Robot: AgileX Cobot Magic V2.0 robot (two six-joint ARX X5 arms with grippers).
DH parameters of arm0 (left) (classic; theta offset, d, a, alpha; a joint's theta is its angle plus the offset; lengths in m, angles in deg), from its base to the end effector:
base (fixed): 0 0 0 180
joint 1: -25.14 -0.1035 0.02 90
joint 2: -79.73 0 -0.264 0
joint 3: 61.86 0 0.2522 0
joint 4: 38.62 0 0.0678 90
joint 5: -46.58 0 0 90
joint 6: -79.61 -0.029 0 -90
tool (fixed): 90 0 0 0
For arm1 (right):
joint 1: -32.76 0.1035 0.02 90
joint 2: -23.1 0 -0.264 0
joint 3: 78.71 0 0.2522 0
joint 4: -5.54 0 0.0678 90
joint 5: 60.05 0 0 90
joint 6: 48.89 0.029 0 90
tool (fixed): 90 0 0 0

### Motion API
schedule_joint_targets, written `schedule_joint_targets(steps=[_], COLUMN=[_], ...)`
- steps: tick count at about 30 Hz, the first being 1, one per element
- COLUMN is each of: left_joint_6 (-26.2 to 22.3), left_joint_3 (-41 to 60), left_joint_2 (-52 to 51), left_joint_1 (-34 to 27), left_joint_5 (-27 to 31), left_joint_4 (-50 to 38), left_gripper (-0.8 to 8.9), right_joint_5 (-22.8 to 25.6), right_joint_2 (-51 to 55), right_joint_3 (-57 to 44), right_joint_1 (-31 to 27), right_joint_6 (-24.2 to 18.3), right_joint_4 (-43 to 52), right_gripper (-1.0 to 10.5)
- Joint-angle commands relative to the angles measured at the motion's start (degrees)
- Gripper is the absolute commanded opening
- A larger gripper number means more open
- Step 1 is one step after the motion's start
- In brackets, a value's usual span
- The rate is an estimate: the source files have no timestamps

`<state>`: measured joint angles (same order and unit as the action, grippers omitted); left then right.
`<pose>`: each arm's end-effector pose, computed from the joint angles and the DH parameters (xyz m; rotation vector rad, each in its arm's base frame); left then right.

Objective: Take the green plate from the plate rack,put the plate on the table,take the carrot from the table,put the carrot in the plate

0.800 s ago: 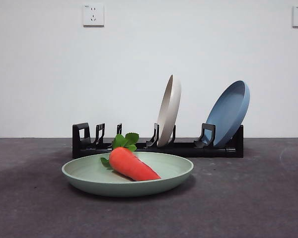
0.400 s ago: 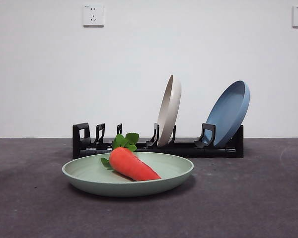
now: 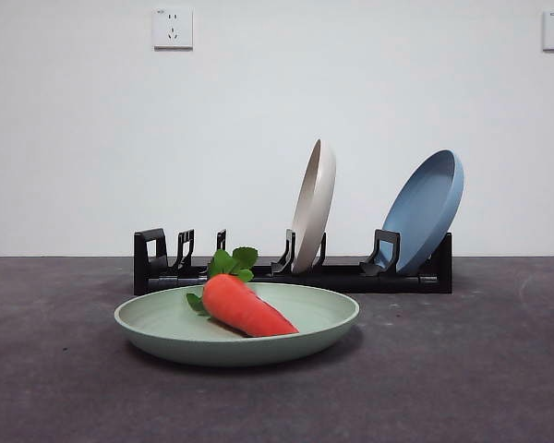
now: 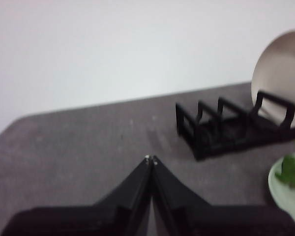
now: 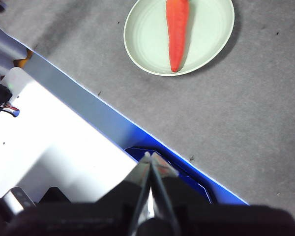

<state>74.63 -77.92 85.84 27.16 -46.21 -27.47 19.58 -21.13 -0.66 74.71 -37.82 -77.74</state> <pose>0.1025 -0.0050 0.1732 0.0867 0.0173 -0.0848 0.0731 0.0727 0.3548 -0.0738 0.9346 0.7654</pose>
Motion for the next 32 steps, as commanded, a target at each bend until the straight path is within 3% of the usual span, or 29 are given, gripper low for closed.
schedule_joint_targets(steps=[1,8,29,32], left_joint_6=[1.0,2.3,2.2,2.2], left_joint_3=[1.9,1.9,1.9,1.9], left_joint_2=[-2.1,-5.2,-5.6,-5.6], left_joint_1=[-0.3,-0.2,-0.2,-0.2], left_joint_5=[-0.3,-0.5,-0.3,-0.3], left_joint_4=[1.7,13.7,12.8,12.8], left_gripper=[-0.03,-0.03,-0.03,-0.03], right_joint_5=[0.0,0.0,0.3,1.8], right_joint_2=[0.0,0.0,0.2,2.6], right_joint_3=[0.0,0.0,0.0,-0.1], right_joint_1=[0.1,0.1,-0.4,-4.2], right_joint_6=[-0.2,-0.2,-0.2,-6.5], right_joint_4=[0.2,0.2,0.2,2.0], right_gripper=[0.0,0.0,0.0,0.0])
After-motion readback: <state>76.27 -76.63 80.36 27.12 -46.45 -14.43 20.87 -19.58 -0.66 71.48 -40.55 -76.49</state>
